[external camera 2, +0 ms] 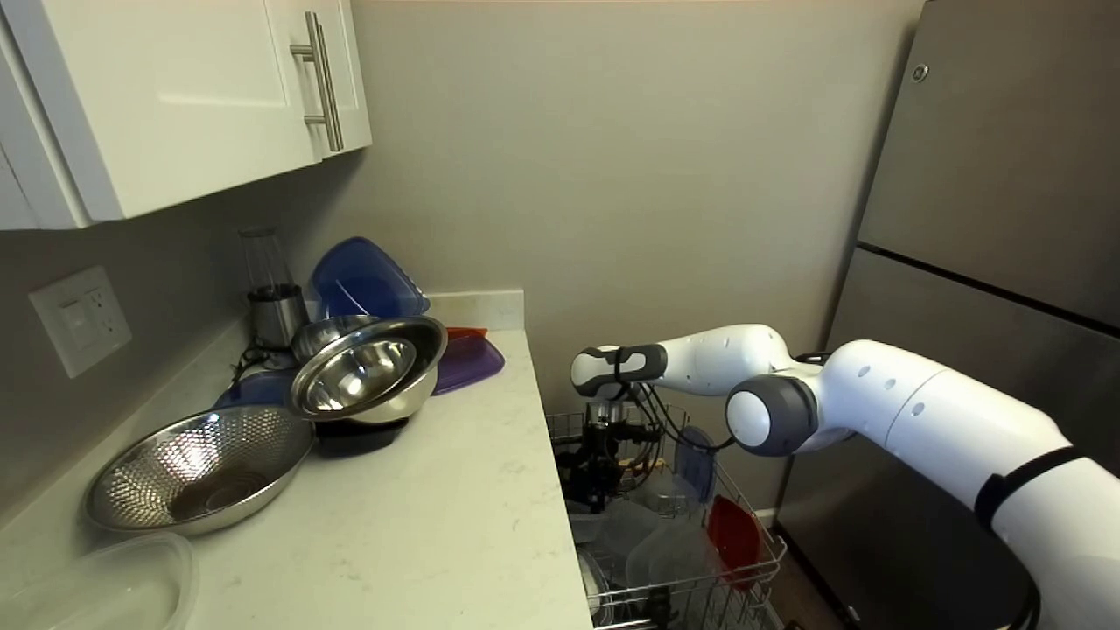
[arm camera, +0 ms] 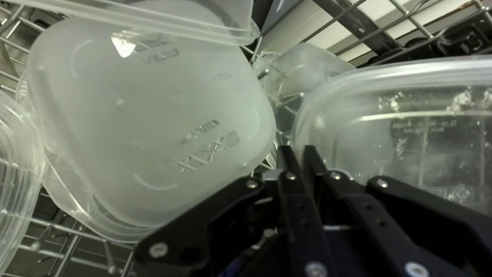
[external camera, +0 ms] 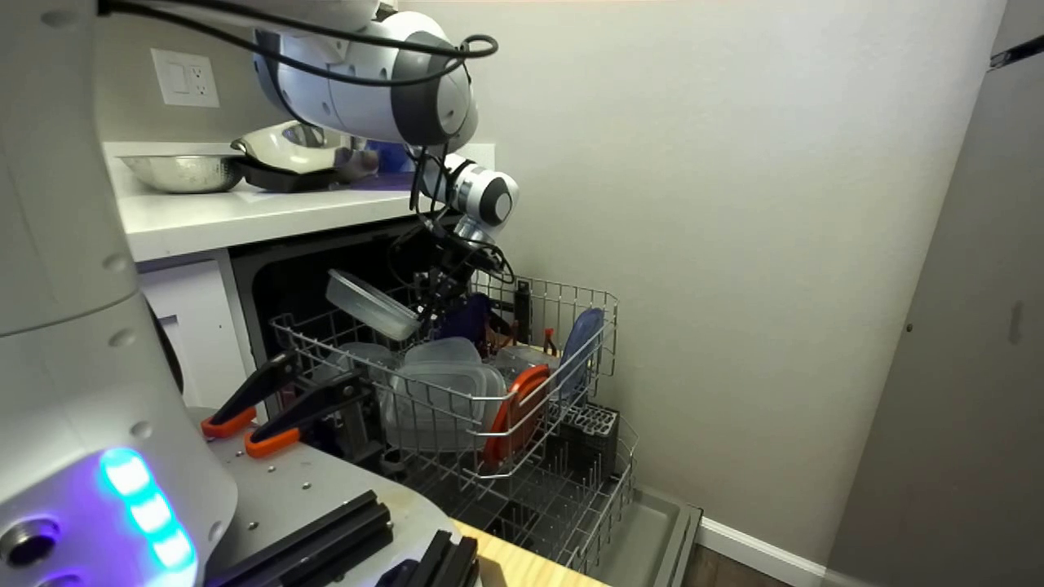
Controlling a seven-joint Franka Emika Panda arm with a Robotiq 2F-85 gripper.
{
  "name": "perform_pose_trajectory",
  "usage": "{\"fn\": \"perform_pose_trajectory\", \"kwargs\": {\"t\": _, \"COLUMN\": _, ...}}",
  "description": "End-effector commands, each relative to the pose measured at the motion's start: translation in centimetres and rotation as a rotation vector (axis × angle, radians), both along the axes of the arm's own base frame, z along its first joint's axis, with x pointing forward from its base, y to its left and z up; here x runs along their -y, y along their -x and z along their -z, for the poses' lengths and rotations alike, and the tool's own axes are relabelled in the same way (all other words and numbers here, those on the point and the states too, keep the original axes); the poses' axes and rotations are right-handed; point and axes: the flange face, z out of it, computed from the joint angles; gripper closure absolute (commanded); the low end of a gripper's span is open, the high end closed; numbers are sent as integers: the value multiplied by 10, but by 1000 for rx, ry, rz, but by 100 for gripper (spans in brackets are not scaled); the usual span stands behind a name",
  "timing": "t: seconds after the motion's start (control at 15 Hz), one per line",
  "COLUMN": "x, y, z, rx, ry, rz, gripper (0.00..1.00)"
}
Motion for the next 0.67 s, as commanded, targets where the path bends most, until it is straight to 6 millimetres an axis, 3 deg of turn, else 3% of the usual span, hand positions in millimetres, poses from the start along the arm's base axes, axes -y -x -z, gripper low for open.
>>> {"fn": "perform_pose_trajectory", "kwargs": {"t": 0.0, "x": 3, "y": 10, "z": 8, "rx": -17, "ry": -11, "rz": 61, "gripper": 65}}
{"fn": "perform_pose_trajectory", "kwargs": {"t": 0.33, "x": 7, "y": 22, "z": 12, "rx": -6, "ry": -17, "rz": 67, "gripper": 34}}
{"fn": "perform_pose_trajectory", "kwargs": {"t": 0.6, "x": 9, "y": 34, "z": 4, "rx": -13, "ry": -24, "rz": 63, "gripper": 10}}
